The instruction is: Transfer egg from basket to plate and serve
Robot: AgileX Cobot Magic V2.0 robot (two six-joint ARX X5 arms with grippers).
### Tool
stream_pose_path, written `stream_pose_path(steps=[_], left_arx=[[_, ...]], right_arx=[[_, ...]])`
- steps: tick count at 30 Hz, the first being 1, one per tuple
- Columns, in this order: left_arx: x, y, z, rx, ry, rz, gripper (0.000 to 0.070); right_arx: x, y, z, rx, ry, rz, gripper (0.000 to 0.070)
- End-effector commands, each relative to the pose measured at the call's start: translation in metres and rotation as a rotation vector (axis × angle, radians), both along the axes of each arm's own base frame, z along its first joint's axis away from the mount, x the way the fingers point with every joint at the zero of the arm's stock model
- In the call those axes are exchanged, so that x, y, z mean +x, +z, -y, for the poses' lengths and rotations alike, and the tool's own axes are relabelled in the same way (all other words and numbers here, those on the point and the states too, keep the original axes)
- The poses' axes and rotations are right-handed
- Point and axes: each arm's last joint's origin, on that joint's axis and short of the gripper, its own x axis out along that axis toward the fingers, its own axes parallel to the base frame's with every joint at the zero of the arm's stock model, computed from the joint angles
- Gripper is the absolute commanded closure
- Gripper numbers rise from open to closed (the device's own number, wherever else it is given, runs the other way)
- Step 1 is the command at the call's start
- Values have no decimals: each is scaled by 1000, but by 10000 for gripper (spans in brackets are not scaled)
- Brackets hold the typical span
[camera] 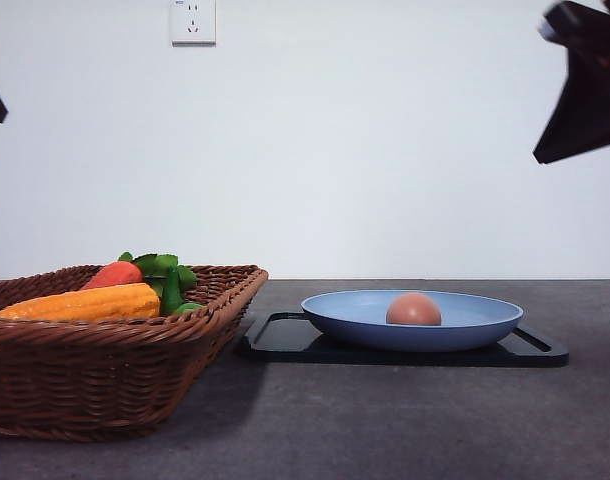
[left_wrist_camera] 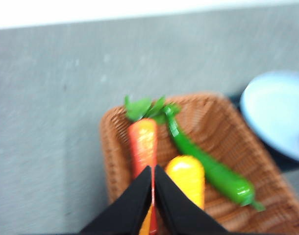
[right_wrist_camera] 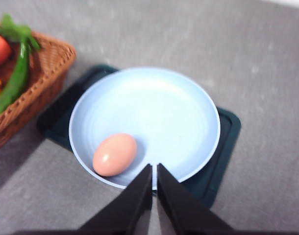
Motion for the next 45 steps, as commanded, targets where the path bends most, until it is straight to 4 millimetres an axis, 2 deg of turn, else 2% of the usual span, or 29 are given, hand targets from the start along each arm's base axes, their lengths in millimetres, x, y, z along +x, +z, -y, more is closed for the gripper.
stream_pose_path(steps=[1,6,24,27,33,36,45], left_arx=[[-7,0,-2,-70,5,39,700],[-21,-1,-8,-130,13,83,700],[-23,0,-9,-142,13,91,700],[-35,3,-14,-160,10,132,700],[-70,13,-33,-157,43,369,700],[-73,1,-39,-121,123,411,700],[-41,-64,-47,-42,270,324,700]], right_arx=[[-2,-7,0,40,-7,18,700],[-8,-23,2,85,-22,12,700],[-7,-20,2,101,-22,38,700],[-7,-20,2,101,-22,38,700],[-7,-20,2,101,-22,38,700],[-7,-20,2,101,-22,38,700],[-7,-20,2,104,-23,43,700]])
